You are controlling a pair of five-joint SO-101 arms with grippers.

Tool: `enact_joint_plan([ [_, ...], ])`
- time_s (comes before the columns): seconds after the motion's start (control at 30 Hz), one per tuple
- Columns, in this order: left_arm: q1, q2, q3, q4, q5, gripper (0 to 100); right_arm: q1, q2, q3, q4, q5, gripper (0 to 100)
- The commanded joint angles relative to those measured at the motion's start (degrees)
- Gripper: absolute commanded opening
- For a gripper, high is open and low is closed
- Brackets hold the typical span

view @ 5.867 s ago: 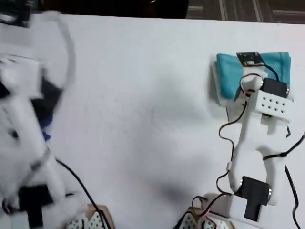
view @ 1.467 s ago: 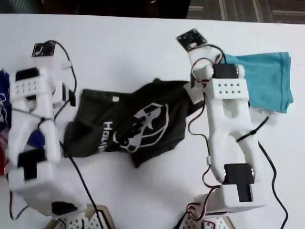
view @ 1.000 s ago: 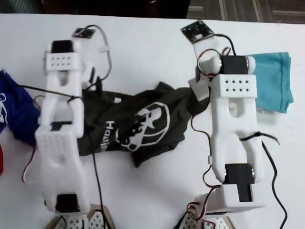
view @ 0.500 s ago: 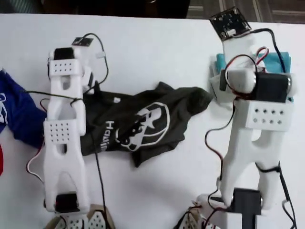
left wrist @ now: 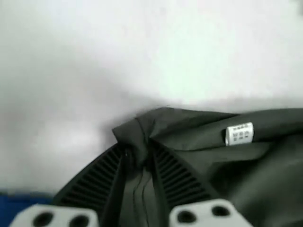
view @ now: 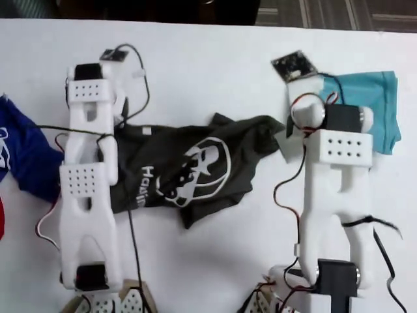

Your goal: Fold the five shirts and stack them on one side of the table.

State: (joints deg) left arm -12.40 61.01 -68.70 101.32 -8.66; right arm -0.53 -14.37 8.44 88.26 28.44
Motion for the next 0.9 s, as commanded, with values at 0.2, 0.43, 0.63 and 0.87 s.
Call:
enact_joint_plan([
  [0.2,-3.8,-25.8,15.5,1.2,-0.6,2,-7.3,-2.1,6.5,-12.2,-15.2,20.9],
  [0.43,-7.6,-43.9,40.3,1.0,-0.7,2,-15.3,-1.5,6.9,-21.5,-20.0,20.9],
  [0.63,-12.6,-53.9,51.9,0.9,-0.9,2,-24.7,7.4,7.4,-20.9,-20.0,25.1],
  [0.87,-17.2,-55.1,60.7,-4.0,-0.9,2,-27.4,21.1,7.3,-17.7,-19.5,31.1],
])
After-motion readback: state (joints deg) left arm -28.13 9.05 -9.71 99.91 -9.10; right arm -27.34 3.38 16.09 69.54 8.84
